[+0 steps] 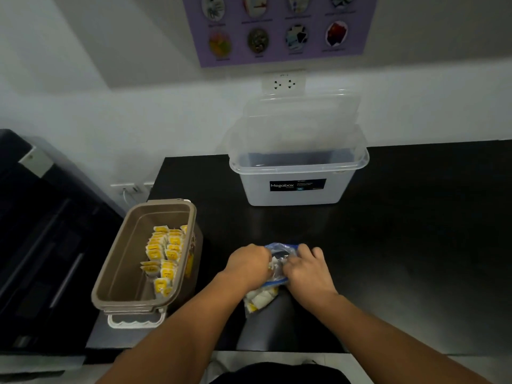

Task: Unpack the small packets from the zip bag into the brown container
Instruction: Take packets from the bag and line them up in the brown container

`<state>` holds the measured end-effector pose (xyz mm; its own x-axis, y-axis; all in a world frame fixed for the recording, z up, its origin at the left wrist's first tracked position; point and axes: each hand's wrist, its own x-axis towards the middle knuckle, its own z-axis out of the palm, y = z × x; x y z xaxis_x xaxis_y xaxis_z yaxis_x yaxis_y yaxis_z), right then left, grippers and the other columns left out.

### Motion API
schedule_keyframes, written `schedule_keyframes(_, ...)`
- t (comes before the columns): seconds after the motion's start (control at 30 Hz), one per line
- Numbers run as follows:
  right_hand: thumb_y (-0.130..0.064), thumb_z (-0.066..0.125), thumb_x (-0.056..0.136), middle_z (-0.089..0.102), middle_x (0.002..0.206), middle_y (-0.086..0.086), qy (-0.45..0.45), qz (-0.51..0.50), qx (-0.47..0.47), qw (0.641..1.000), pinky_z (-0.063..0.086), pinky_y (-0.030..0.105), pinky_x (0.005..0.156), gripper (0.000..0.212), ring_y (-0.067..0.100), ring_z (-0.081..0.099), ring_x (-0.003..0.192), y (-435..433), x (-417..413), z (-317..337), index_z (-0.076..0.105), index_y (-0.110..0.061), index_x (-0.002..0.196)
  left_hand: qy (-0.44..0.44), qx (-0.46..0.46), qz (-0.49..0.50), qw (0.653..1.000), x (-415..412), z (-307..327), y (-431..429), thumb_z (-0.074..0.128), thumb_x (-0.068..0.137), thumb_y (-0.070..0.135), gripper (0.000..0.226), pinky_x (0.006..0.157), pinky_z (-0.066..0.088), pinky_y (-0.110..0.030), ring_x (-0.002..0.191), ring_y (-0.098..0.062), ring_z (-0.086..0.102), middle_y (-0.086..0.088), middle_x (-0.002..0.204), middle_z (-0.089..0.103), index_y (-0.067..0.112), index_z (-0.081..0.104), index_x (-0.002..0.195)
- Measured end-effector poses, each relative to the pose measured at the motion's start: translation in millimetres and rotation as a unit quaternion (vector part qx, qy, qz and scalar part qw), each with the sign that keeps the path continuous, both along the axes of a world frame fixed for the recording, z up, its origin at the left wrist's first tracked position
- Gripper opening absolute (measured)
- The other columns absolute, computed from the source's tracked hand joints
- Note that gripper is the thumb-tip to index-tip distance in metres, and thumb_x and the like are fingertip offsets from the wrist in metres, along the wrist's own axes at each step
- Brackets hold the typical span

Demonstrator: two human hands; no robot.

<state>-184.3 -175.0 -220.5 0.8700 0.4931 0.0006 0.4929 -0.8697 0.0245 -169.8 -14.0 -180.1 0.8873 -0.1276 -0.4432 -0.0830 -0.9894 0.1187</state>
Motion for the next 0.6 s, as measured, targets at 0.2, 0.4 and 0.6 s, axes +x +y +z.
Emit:
schedule_keyframes(0.2,-0.062,0.064,0.074,0.067,0.084,0.001,0.065,0.02,-0.025,0.997,0.037,0.044,0.076,0.046,0.028,0.051,0.09,-17.4,-13.9,0.5,0.079,-0.019,0.08,-0.011,0.022,0.035,0.999,-3.1,-11.5,-9.1,0.059,0.094,0.035,0.032,0.075,0.054,-0.035,0.096,-0.023,0.067,-0.004,0.112,0.069,0.025,0.067,0.123)
schedule_keyframes(0.4,-0.059,0.026,0.099,0.064,0.113,0.002,0.105,0.011,0.042,0.994,0.036,0.046,0.088,0.063,0.026,0.048,0.109,-17.2,-18.8,17.7,0.074,-0.02,0.112,-0.033,-0.024,0.086,0.995,1.5,-17.5,-11.2,0.057,0.097,0.023,0.024,0.089,0.056,-0.037,0.104,-0.021,0.066,-0.002,0.117,0.068,0.025,0.069,0.118)
schedule_keyframes(0.6,-0.02,0.056,0.099,0.069,0.11,0.01,0.167,-0.074,0.028,0.983,0.053,0.038,0.084,0.019,0.028,0.063,0.101,-14.3,11.6,17.5,0.069,-0.013,0.111,-0.005,-0.011,0.09,0.996,5.0,-17.0,-22.5,0.061,0.094,0.026,0.022,0.082,0.056,-0.035,0.097,-0.023,0.067,-0.003,0.111,0.07,0.026,0.071,0.114)
